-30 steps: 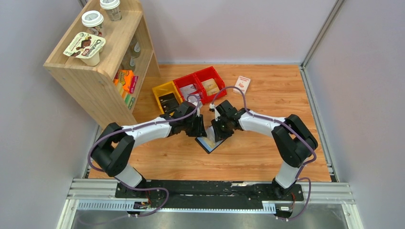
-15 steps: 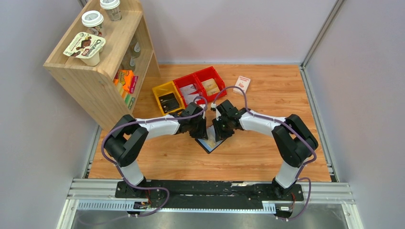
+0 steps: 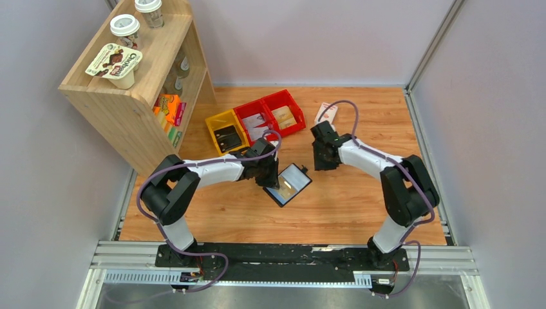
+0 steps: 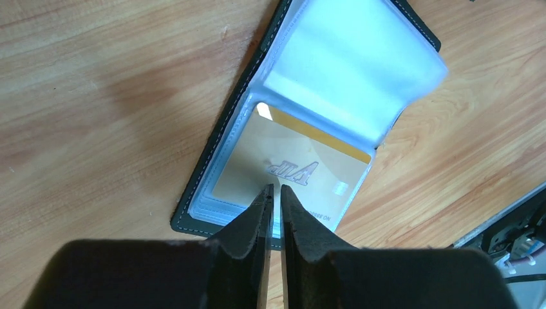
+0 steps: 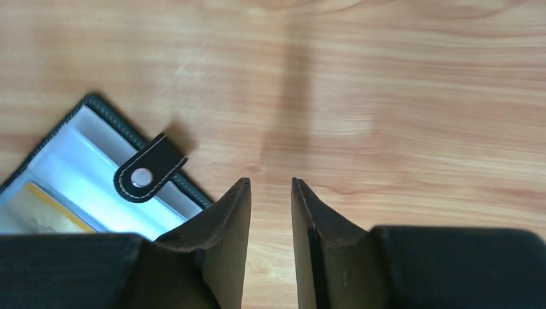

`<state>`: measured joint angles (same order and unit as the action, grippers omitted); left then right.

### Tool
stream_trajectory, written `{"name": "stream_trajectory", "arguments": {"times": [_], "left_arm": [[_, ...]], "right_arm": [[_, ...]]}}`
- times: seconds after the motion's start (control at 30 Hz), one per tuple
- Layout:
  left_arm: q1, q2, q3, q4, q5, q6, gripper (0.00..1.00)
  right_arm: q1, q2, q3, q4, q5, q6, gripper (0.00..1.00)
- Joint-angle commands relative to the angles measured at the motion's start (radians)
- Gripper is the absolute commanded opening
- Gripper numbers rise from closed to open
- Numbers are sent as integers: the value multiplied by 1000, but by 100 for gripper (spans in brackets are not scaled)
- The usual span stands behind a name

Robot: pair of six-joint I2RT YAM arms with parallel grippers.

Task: Take the credit cards out of the card holder
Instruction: Remove the credit card from the card holder.

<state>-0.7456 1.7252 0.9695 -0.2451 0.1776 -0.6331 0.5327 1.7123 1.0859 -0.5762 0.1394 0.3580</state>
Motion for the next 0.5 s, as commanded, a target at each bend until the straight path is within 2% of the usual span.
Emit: {"name": "stream_trajectory", "arguments": {"times": [0.0,0.13,0.23,0.33,0.47], "left_arm": [[-6,5,-9,-92,-55,41,17],[-6,-21,-11,-76,-76,36,17],[-6,-67,-20,-53,-86,18,19],[-6,-131,-54,1,-122,-14,24],[-6,-190,-69,24,-145,-60,28]], "right_arm": [[-33,-175,-26,71,-22,18,36],[-34,-288,-121,200,-281,-25,40],[-34,-304,-161,268,-485,-57,41],[-34,-251,-155,295,-604,-42,41],[-34,-156,-141,337,-667,-11,41]]}}
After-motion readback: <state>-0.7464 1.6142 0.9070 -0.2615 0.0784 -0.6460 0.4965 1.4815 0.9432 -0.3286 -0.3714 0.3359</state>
